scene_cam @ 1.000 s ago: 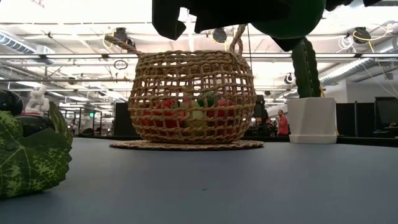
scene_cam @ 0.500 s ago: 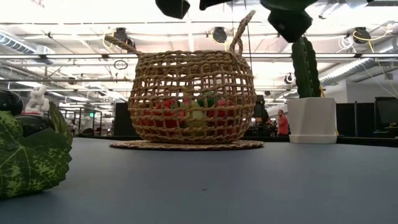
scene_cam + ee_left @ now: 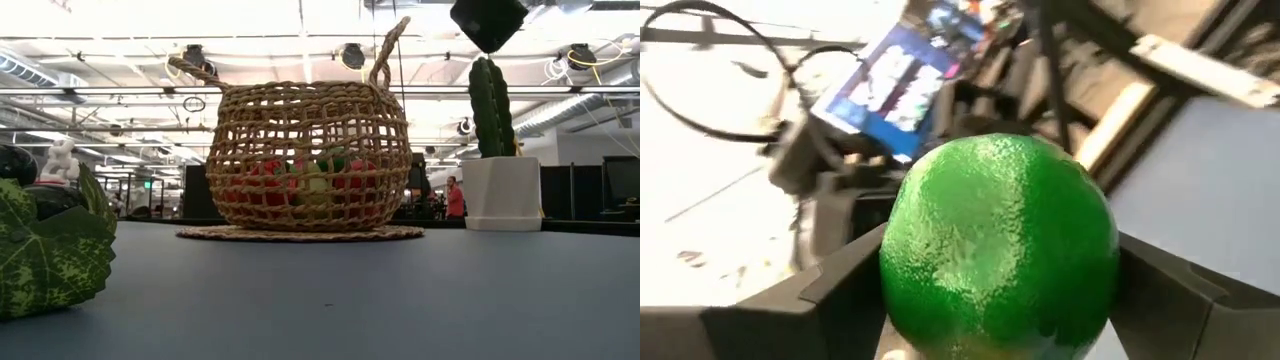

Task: Build produce basket
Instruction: Put the lime into the basket

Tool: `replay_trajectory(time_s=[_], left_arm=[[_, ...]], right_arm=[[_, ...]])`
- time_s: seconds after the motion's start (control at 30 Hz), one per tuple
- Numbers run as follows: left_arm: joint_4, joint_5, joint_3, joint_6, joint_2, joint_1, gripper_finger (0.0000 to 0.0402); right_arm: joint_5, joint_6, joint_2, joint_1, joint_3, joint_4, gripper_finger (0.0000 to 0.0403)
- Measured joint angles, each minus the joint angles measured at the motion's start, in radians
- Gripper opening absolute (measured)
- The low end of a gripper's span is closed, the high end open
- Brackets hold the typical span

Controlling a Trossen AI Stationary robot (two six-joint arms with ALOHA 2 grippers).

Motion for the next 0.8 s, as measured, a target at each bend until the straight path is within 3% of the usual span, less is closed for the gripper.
replay_trajectory(time_s=[0.33,0.63,0.8], left_arm=[[0.272,-0.241,0.000,0.101,0.000,-0.011,0.0308],[0.296,-0.252,0.000,-0.001,-0.097,-0.009,0.0308],[0.185,-0.252,0.001,-0.079,-0.200,-0.009,0.0308]], right_arm=[[0.001,0.010,-0.093,0.008,0.000,-0.111,0.0357],[0.067,0.010,-0.165,0.075,0.000,-0.184,0.0357],[0.079,0.006,-0.190,0.106,0.000,-0.206,0.0357]])
